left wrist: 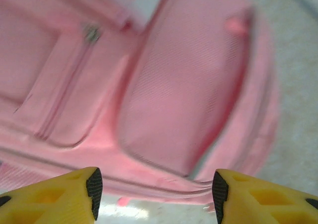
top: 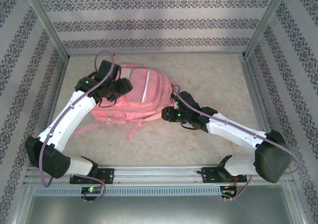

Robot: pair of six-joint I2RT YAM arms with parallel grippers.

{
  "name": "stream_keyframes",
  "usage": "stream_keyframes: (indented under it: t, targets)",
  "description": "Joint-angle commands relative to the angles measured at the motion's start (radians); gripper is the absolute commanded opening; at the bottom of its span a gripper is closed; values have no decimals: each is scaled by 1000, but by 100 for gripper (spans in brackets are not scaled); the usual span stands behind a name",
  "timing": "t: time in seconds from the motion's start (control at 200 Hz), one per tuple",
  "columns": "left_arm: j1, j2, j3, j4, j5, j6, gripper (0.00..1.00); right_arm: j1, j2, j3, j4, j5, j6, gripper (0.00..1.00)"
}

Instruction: Pack books, pencil case, and school supplies into a backpack

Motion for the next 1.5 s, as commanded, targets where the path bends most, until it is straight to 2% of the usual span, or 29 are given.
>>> stream_keyframes:
  t: [0.0, 0.165, 0.275, 0.37, 0.505, 0.605, 0.724, 0.989, 1.159, 1.494]
  targets:
    - [18, 22, -57, 27, 73, -7, 62, 10, 33, 22, 19, -75, 13, 35]
    - [27, 9, -101, 19, 50, 19, 60, 106, 120, 96, 9, -63, -52, 36]
    - [87, -43, -167, 9, 47, -20, 59, 175, 208, 151, 27, -12, -40, 40]
    - [123, -87, -198, -25, 15, -56, 59, 235, 295, 209, 44, 60, 4, 47]
    - [124, -112, -213, -79, 0, -132, 58, 300, 424, 328, -30, 228, 134, 46]
    - [120, -122, -225, -106, 12, -159, 58, 334, 500, 413, -107, 308, 212, 44]
    - [112, -153, -248, -126, 10, -173, 58, 346, 591, 532, -244, 361, 265, 45]
    - [109, -236, -317, -147, 12, -196, 58, 365, 730, 716, -478, 472, 269, 39]
    - [109, -284, -338, -155, -3, -205, 58, 368, 738, 727, -528, 494, 277, 39]
    - [111, -303, -404, -123, 14, -231, 59, 363, 826, 778, -498, 473, 220, 40]
